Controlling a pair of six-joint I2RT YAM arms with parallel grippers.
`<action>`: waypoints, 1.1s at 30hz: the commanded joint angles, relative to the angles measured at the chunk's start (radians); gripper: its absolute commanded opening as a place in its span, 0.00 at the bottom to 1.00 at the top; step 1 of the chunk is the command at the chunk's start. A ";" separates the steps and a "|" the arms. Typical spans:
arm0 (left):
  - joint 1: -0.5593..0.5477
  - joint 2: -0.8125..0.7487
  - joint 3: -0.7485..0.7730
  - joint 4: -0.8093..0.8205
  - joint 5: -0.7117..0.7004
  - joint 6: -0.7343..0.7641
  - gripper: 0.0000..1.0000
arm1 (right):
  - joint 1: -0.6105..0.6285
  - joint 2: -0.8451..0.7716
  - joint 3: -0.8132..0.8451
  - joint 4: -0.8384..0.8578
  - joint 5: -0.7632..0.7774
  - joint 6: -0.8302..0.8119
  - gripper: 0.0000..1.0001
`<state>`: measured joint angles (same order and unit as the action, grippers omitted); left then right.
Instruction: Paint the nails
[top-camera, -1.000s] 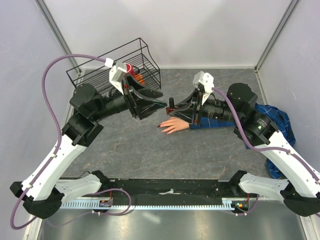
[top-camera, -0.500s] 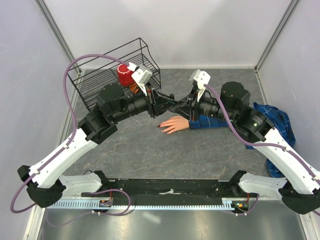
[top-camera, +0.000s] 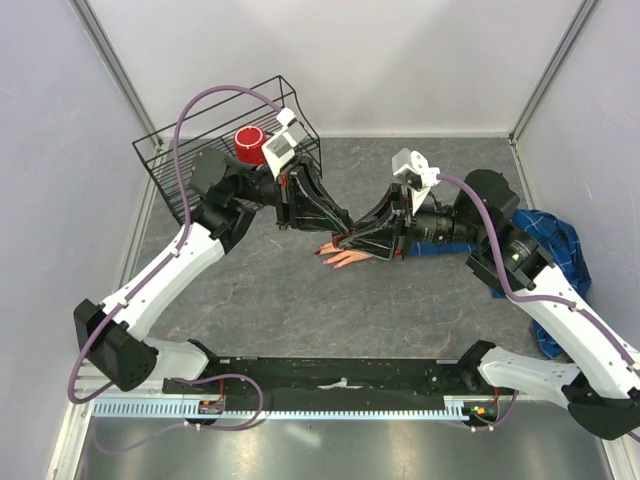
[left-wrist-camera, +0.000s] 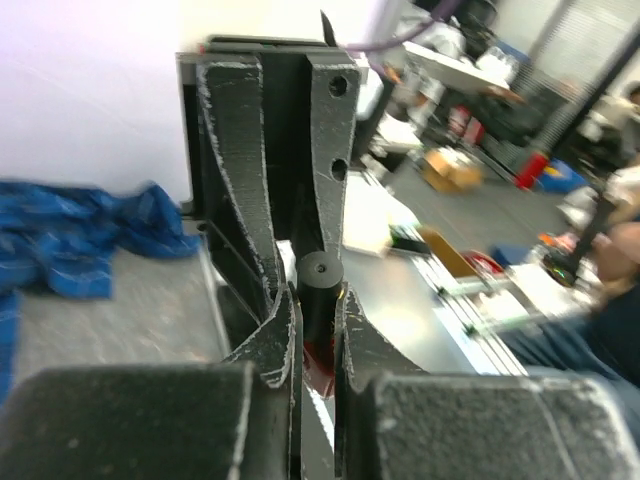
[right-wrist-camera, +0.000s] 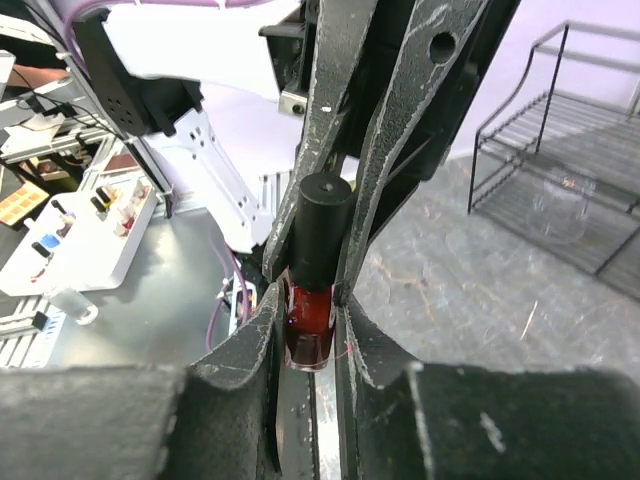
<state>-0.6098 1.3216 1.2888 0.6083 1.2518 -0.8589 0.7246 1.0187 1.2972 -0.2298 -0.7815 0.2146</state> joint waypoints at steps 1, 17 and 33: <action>0.067 0.056 0.106 -0.366 -0.010 0.101 0.06 | 0.039 -0.017 0.025 0.078 -0.222 -0.023 0.00; -0.112 -0.226 0.130 -0.806 -0.883 0.472 0.64 | 0.038 0.040 0.105 -0.160 0.274 -0.207 0.00; -0.258 -0.133 0.205 -0.895 -0.833 0.543 0.03 | 0.041 0.041 0.120 -0.172 0.320 -0.233 0.00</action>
<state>-0.8711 1.1732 1.4475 -0.2867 0.2733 -0.3668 0.7620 1.0695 1.3682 -0.4435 -0.4549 0.0223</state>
